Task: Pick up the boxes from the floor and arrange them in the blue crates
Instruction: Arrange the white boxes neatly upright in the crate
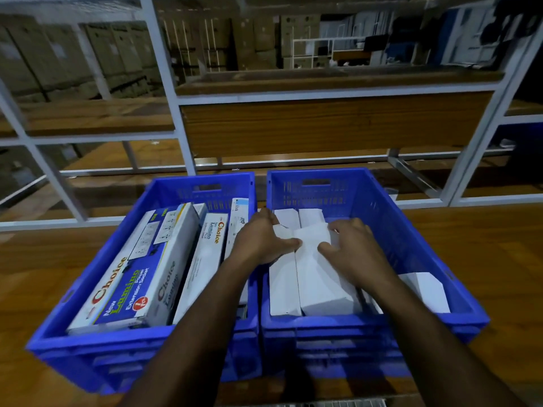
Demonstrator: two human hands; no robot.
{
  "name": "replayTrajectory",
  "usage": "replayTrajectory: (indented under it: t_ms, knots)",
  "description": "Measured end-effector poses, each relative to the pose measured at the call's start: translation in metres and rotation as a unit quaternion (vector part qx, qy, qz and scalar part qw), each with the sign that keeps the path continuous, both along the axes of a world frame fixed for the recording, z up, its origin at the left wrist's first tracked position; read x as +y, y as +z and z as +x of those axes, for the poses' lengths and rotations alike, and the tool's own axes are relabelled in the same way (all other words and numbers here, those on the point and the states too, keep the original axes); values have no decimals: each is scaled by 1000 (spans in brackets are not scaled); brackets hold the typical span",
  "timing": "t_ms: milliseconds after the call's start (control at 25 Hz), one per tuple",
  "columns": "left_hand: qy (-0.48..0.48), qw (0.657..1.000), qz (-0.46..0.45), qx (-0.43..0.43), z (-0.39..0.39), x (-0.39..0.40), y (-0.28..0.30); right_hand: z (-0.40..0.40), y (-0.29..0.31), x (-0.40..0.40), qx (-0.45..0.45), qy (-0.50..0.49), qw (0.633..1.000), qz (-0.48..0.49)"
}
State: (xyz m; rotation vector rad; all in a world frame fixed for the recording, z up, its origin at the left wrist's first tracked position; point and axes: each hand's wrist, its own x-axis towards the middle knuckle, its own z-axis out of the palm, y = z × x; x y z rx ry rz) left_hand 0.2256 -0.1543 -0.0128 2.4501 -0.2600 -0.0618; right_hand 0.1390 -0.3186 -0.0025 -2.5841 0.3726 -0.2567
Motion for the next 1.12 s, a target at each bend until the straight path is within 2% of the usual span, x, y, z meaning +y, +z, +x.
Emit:
replayTrajectory:
  t_ms: [200, 320, 480, 560, 600, 680, 760, 840, 920, 1000, 1120]
  knots:
    - [27, 990, -115, -71, 10, 1, 11, 6, 3, 0, 23, -29, 999, 23]
    - [53, 961, -232, -141, 24, 4, 25, 13, 7, -2, 34, -29, 997, 61]
    - [77, 916, -346, -186, 46, 8, 43, 21, 18, -10, -4, -34, 978, 203]
    - [86, 883, -438, -147, 58, 4, 49, 28, 24, -15, -59, -75, 965, 246]
    - [99, 859, -493, -98, 64, 0, 51, 33, 28, -18, -87, -92, 958, 258]
    - [119, 806, -578, 54, 78, -12, 54, 45, 37, -25, -121, -98, 944, 291]
    - [100, 746, -626, 203, 87, -27, 52, 60, 46, -36, -122, -50, 939, 317]
    - [94, 713, -636, 281, 93, -41, 45, 74, 53, -45, -88, 34, 933, 347]
    - [86, 714, -627, 298, 103, -58, 35, 87, 60, -56, -22, 99, 930, 353]
    - [82, 726, -614, 298, 110, -72, 29, 98, 65, -68, 16, 124, 922, 366]
    - [118, 726, -617, 279, 117, -84, 28, 121, 62, -92, 34, 69, 877, 473]
